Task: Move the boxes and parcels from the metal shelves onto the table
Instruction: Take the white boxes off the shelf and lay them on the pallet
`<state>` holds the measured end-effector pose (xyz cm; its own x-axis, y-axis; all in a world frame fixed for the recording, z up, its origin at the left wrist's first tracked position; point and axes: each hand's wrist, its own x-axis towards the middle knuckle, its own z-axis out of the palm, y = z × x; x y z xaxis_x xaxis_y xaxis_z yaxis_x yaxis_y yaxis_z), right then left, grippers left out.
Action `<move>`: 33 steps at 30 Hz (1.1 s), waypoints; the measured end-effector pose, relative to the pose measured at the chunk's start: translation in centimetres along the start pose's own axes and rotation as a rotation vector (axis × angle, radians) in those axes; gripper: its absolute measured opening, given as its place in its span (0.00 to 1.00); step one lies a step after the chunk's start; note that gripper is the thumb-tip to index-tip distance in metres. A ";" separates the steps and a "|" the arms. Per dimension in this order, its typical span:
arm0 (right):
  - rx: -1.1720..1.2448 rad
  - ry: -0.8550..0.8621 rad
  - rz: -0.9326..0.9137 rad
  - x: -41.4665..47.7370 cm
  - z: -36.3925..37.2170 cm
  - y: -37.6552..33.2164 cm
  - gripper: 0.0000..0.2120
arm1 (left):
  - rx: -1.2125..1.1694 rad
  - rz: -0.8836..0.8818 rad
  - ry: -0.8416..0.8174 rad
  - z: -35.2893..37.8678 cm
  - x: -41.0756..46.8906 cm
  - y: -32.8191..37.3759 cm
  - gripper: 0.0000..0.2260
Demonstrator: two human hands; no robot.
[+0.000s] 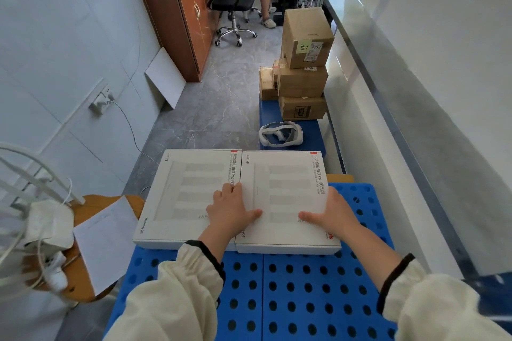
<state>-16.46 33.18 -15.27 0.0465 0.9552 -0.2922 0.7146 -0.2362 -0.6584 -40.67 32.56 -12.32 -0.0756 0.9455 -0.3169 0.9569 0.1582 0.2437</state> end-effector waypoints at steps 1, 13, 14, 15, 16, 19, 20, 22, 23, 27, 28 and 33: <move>-0.006 -0.002 0.002 -0.1 0.0 -0.1 0.40 | -0.004 -0.002 0.001 0.1 0.0 0.0 0.37; 0.040 0.007 0.082 -0.8 -1.3 -1.0 0.27 | -0.057 -0.416 0.148 -5.5 1.5 -11.2 0.47; 0.047 -0.004 0.068 -1.0 -1.5 -1.0 0.26 | -0.145 -0.460 0.110 -5.4 1.7 -12.8 0.49; 0.048 -0.018 0.054 -1.1 -1.7 -1.1 0.26 | -0.246 -0.461 0.070 -5.2 1.8 -13.9 0.50; 0.041 -0.029 0.043 -1.2 -1.8 -1.2 0.25 | -0.329 -0.430 0.039 -5.0 1.9 -14.4 0.48; 0.000 -0.024 0.012 -1.6 -2.0 -1.8 0.23 | -0.369 -0.357 0.033 -4.5 1.6 -14.5 0.38; -0.017 -0.026 0.008 -1.7 -2.1 -2.1 0.22 | -0.358 -0.349 0.035 -4.6 1.5 -14.3 0.37; -0.059 -0.036 0.011 -1.9 -2.4 -2.3 0.22 | -0.336 -0.337 0.028 -4.7 1.5 -14.2 0.37; -0.081 -0.041 0.014 -2.1 -2.5 -2.4 0.22 | -0.330 -0.335 0.019 -4.7 1.4 -14.2 0.37; -0.115 -0.046 0.030 -2.6 -2.5 -2.4 0.23 | -0.339 -0.330 0.000 -4.6 0.6 -14.2 0.36; -0.116 -0.045 0.037 -2.8 -2.5 -2.4 0.24 | -0.347 -0.326 -0.003 -4.6 0.5 -14.2 0.37; -0.133 -0.030 0.047 -3.6 -2.2 -2.2 0.24 | -0.376 -0.311 -0.006 -4.4 -0.2 -14.5 0.38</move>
<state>-16.68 30.70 -11.23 0.0627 0.9376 -0.3421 0.7984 -0.2528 -0.5465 -55.77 31.36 -11.73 -0.3392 0.8358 -0.4318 0.7215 0.5256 0.4507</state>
